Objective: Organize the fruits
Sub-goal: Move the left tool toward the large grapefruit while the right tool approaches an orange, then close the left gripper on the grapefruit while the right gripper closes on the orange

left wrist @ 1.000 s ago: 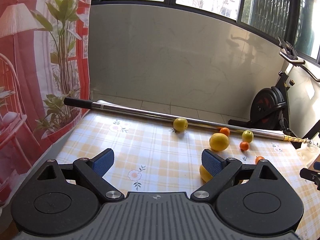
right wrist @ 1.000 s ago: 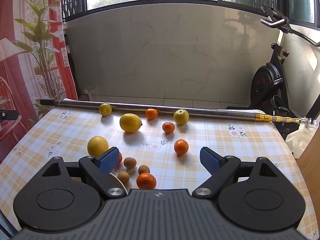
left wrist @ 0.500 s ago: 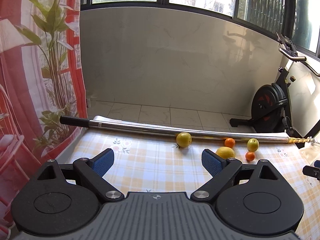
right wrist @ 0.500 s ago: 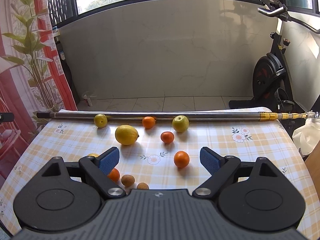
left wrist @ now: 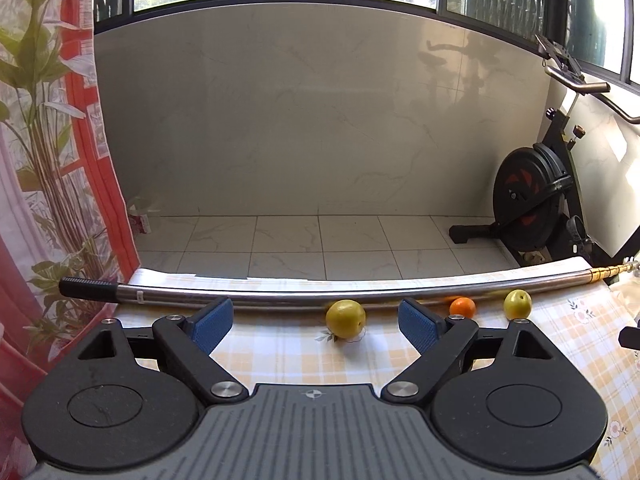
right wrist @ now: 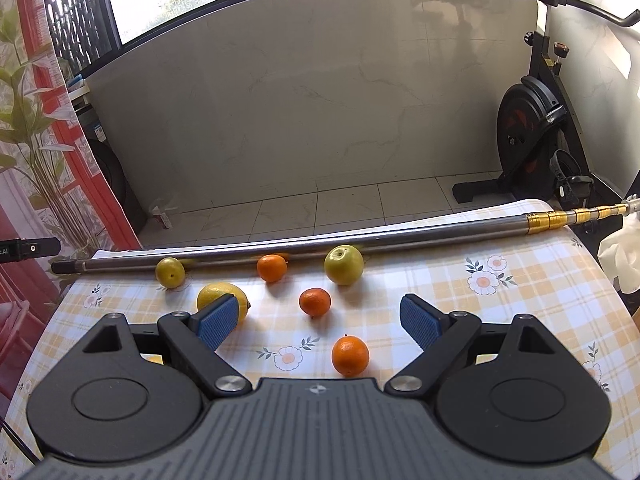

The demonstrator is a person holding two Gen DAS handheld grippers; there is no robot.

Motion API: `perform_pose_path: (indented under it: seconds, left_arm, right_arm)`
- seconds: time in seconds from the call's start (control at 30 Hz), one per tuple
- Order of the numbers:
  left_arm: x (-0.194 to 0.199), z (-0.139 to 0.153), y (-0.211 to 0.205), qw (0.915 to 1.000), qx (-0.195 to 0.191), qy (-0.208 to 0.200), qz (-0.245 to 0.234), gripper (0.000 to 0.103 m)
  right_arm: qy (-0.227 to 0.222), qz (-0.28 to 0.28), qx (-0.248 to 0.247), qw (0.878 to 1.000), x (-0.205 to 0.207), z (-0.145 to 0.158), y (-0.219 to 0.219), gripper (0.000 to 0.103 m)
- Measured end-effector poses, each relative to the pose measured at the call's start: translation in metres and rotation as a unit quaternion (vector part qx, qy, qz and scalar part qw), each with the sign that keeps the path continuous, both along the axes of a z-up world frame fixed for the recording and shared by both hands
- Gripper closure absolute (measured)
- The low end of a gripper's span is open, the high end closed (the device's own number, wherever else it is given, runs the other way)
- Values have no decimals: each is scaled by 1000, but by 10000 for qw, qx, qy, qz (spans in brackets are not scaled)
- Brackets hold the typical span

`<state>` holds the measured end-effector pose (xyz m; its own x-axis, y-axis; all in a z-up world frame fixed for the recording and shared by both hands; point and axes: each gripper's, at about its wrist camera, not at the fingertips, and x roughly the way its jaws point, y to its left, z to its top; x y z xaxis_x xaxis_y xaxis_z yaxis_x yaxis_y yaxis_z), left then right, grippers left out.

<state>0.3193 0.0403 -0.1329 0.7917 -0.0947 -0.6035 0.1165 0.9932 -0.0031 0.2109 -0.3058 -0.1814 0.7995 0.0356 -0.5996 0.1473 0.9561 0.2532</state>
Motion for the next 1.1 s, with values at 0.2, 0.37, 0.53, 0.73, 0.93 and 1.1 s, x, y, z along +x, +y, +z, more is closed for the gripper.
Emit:
perform_pose_path:
  seconds: [0.2,0.37,0.53,0.73,0.93,1.1]
  left_arm:
    - [62,-49,-9,9981,-309,524,28,28]
    - [95,-81,-13,9954,-593,740,162,33]
    - [112,-105,-12,9938,-764,803,15,33]
    - [122,-122,-14,9936,-693,895,29,32]
    - [133,-136,-10,9885,-959,1160,152,32]
    - [138,-146,-12,9860,-1079,1264,111,32]
  right_arm:
    - [200,-55,96,9997,19,-21,-11,13]
    - [423,-83,219,9988,35,-41,-18,13]
    - [450,-112,383,9982,42,-48,-24,14]
    - [522,-81,403,9978,46,-55,-25,14]
    - [573,-31,356,9977,47,-59,-23,15]
    - [633,0,314,9975,48,-64,-26,15]
